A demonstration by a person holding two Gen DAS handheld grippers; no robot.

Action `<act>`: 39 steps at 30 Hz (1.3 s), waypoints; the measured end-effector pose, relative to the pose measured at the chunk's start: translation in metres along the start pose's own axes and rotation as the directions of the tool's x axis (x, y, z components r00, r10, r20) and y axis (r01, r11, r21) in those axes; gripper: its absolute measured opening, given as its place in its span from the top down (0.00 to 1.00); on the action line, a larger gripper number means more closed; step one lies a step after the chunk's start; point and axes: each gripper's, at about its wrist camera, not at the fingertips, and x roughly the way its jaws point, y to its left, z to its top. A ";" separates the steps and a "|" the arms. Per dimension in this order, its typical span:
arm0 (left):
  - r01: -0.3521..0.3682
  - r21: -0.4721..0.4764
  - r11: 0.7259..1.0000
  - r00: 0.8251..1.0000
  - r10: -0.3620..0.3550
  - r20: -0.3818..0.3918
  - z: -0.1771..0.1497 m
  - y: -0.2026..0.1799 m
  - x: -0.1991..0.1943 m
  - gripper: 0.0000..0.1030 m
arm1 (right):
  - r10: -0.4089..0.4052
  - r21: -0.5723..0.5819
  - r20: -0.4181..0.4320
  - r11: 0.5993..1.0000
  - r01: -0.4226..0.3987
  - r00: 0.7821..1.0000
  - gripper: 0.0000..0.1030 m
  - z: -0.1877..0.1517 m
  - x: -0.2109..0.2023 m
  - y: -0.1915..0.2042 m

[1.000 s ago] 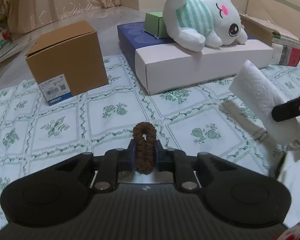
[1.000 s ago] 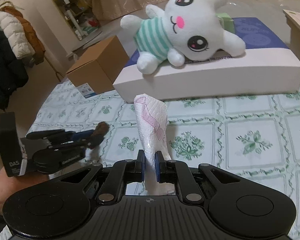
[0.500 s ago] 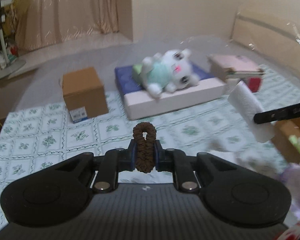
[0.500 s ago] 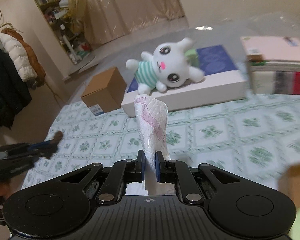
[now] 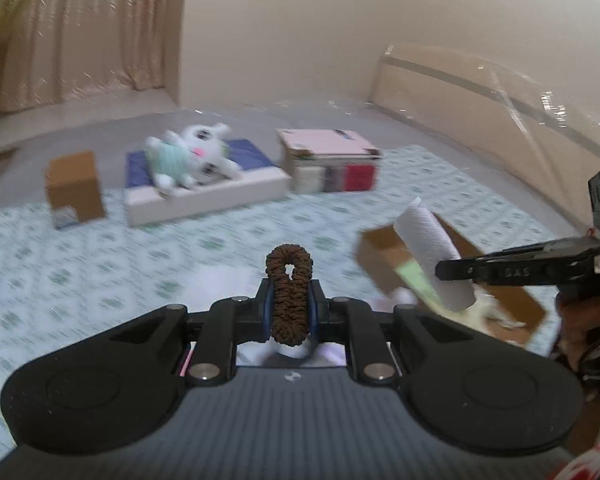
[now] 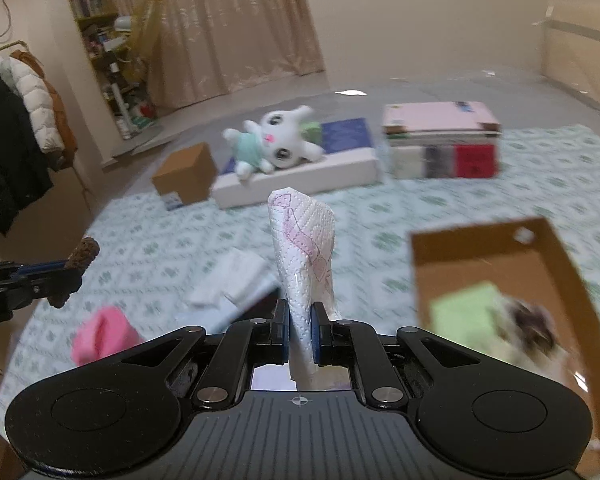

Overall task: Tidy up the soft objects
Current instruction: 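Carry the hair tie in the left gripper and paper towel in the right to the box, then open the left gripper over the box while the right gripper releases the paper towel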

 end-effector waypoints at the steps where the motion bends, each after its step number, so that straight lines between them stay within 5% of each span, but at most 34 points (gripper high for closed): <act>1: 0.016 -0.007 1.000 1.000 -0.016 -0.002 -0.006 -0.011 0.000 0.86 | -0.015 0.009 0.003 1.000 0.015 1.000 0.90 -0.009 -0.010 -0.008; 16: 0.118 -0.012 0.993 0.991 -0.118 -0.055 -0.054 -0.150 0.038 0.86 | -0.204 0.115 0.052 0.974 0.197 0.978 0.90 -0.091 -0.122 -0.120; 39: 0.165 0.024 0.986 0.972 -0.158 -0.177 -0.060 -0.226 0.140 0.85 | -0.175 0.198 0.018 0.966 0.168 0.984 0.90 -0.095 -0.101 -0.186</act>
